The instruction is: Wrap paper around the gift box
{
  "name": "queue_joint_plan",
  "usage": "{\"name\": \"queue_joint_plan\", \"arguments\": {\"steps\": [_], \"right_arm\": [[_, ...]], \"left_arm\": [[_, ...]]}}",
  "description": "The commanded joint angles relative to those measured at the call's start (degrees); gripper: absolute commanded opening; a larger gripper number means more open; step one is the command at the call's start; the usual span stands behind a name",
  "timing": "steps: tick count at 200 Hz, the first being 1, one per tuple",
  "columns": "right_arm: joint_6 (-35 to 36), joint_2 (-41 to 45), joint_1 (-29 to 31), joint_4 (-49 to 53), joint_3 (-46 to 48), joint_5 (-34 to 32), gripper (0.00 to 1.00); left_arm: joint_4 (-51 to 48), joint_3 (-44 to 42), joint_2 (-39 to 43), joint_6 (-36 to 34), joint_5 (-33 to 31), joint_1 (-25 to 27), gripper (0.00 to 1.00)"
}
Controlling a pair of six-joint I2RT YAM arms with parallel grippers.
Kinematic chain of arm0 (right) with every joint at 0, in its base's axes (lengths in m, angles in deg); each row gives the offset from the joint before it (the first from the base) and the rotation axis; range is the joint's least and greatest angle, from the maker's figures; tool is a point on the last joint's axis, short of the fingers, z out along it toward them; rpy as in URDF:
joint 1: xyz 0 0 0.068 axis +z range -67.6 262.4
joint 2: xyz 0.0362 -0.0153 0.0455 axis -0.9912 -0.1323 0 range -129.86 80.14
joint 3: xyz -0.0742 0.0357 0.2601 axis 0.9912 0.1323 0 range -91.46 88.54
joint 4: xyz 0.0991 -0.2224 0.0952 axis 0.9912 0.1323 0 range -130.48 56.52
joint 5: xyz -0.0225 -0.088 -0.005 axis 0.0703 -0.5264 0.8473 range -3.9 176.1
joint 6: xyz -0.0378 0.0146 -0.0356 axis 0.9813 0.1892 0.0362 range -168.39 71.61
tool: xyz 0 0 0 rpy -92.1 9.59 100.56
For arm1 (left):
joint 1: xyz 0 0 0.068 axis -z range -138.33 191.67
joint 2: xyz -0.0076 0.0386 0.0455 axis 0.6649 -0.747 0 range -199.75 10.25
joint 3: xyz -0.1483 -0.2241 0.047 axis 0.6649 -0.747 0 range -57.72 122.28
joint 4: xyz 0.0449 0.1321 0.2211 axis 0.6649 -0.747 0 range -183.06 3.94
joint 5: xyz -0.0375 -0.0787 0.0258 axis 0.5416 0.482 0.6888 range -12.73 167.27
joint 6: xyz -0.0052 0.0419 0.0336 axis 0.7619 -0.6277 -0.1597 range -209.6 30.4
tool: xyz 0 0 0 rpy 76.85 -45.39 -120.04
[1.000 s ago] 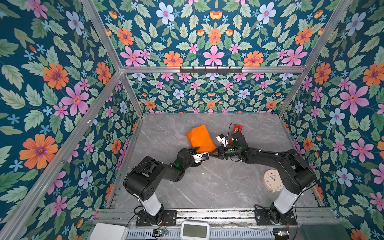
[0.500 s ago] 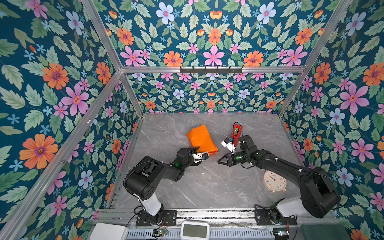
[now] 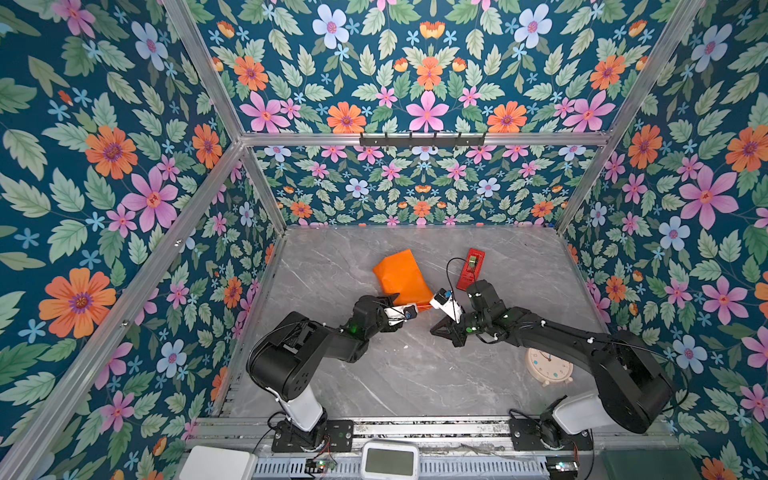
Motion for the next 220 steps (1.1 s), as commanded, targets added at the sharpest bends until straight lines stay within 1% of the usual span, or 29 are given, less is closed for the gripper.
{"name": "queue_joint_plan", "arguments": {"steps": [1,14,25,43,69,137,192,196,220], "right_arm": [[4.8,0.6,1.3,-4.8,1.7,-2.5,0.00],[6.6,1.8,3.2,-4.1,2.5,-4.6,0.00],[7.3,2.9,4.1,-3.4,3.1,-5.0,0.00],[7.4,4.3,4.2,-3.6,4.7,-5.0,0.00],[8.5,3.4,4.3,-4.6,4.8,-6.7,0.00],[13.1,-5.8,5.3,-13.1,1.1,-9.3,0.00],[14.5,-10.2,5.5,-19.9,-0.6,-9.5,0.00],[14.6,-12.2,5.5,-20.5,-0.7,-9.6,0.00],[15.1,-14.1,5.5,-23.6,-1.0,-10.2,0.00]], "left_arm": [[-3.5,0.0,-0.1,0.8,0.3,-0.1,0.65],[-3.5,0.0,-0.2,0.8,0.2,-0.1,0.65],[-3.5,0.0,-0.2,0.8,0.1,-0.1,0.65],[-3.4,0.0,-0.1,0.8,0.3,-0.1,0.65],[-3.3,0.0,-0.1,0.9,0.3,-0.1,0.65],[-3.3,0.1,-0.2,0.9,0.2,-0.1,0.65],[-3.3,0.1,-0.2,1.0,0.3,-0.2,0.65],[-3.4,0.1,-0.1,1.0,0.3,-0.2,0.65],[-3.4,0.1,-0.1,1.0,0.2,-0.2,0.65]]}}
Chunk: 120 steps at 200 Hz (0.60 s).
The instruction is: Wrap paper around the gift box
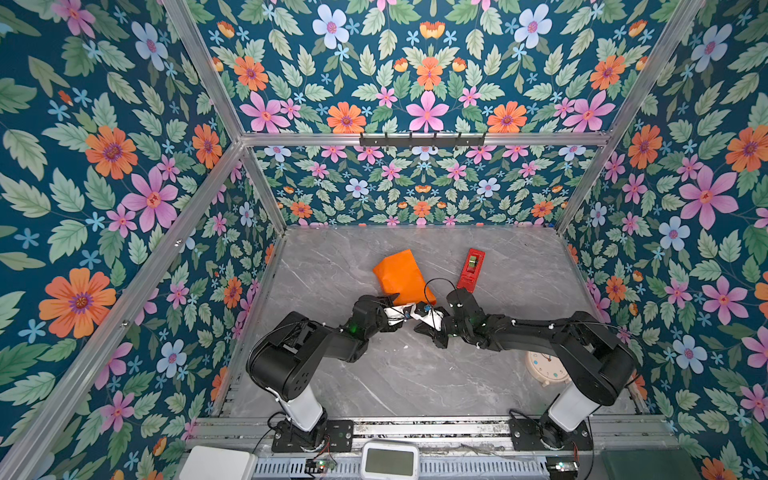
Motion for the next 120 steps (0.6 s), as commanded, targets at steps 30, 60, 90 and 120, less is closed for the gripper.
{"name": "queue_joint_plan", "arguments": {"steps": [30,60,90,120], "right_arm": [[1.7,-2.5,0.1,-5.1,-0.5,-1.6,0.00],[1.5,-2.7,0.0,-3.9,-1.1,-2.8,0.00],[3.4,-3.1,0.1,-0.3,-2.5,-4.4,0.00],[5.0,-3.3,0.0,1.3,-2.7,-7.2,0.00]], "left_arm": [[-3.3,0.2,-0.1,1.1,0.0,0.0,0.65],[-3.2,0.0,0.0,1.3,0.0,-0.1,0.65],[-3.1,0.0,0.0,1.3,0.0,-0.1,0.65],[-2.9,0.1,-0.1,1.3,-0.1,-0.1,0.65]]}}
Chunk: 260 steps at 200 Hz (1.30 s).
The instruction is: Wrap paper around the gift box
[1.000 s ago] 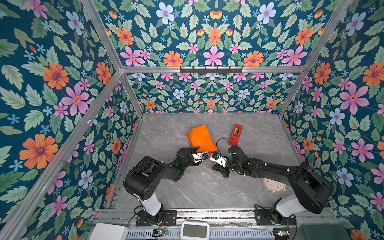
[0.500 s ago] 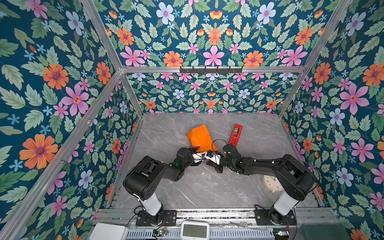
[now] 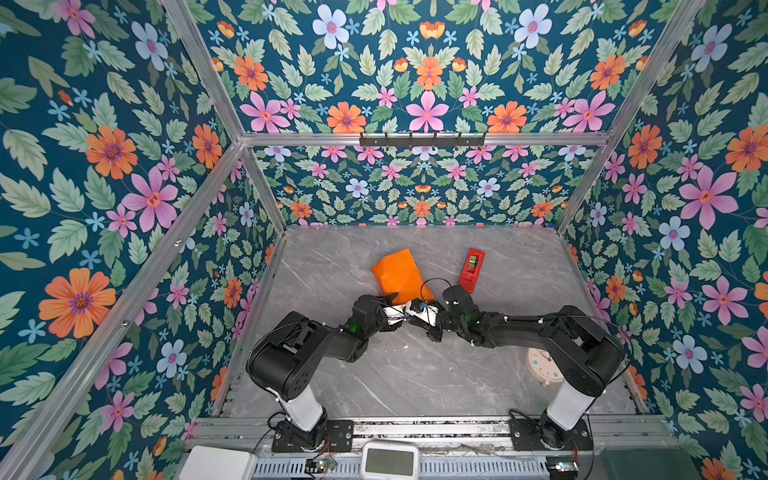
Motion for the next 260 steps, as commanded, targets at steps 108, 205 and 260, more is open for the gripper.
{"name": "queue_joint_plan", "arguments": {"steps": [108,205,260], "right_arm": [[-1.7,-1.9,-0.6,7.9,-2.6,-11.9,0.00],[-28.9,-2.5,-4.6,-8.3,3.7,8.3,0.00],[-31.9,-5.2,-4.7,-15.2,3.1,12.0,0.00]], "left_arm": [[-2.2,0.0,-0.2,1.4,0.2,-0.1,0.64],[-1.5,-0.1,-0.3,1.8,0.4,-0.5,0.64],[-1.5,-0.1,-0.4,1.9,0.3,-0.5,0.64]]}}
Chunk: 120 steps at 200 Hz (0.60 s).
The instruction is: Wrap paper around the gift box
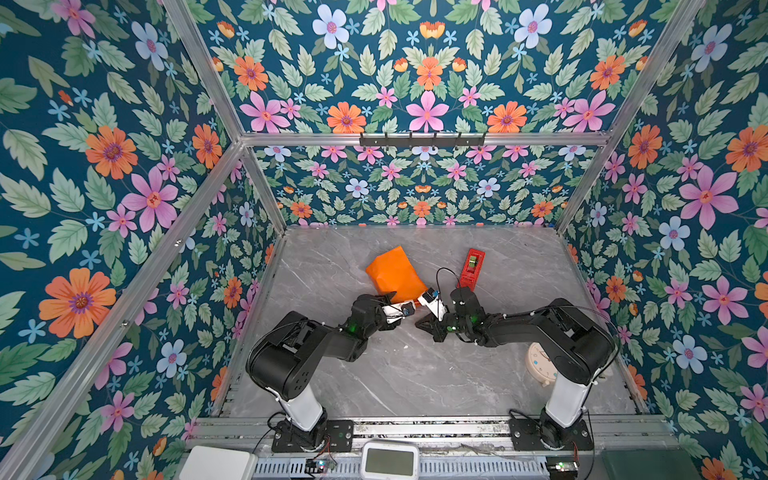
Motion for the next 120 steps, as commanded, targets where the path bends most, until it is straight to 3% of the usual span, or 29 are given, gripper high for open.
{"name": "queue_joint_plan", "arguments": {"steps": [1,67,120], "right_arm": [[-3.1,-0.5,0.0,-6.4,-0.2,3.3,0.00],[-5.0,-1.0,0.0,-14.1,0.7,6.5,0.00],[-4.8,-3.2,0.0,-13.2,-2.1,7.4,0.00]], "left_arm": [[-1.9,-0.2,-0.3,0.8,1.1,0.0,0.64],[-2.1,-0.2,-0.3,0.8,1.2,0.0,0.63],[-2.1,-0.1,-0.3,0.8,1.2,0.0,0.64]]}}
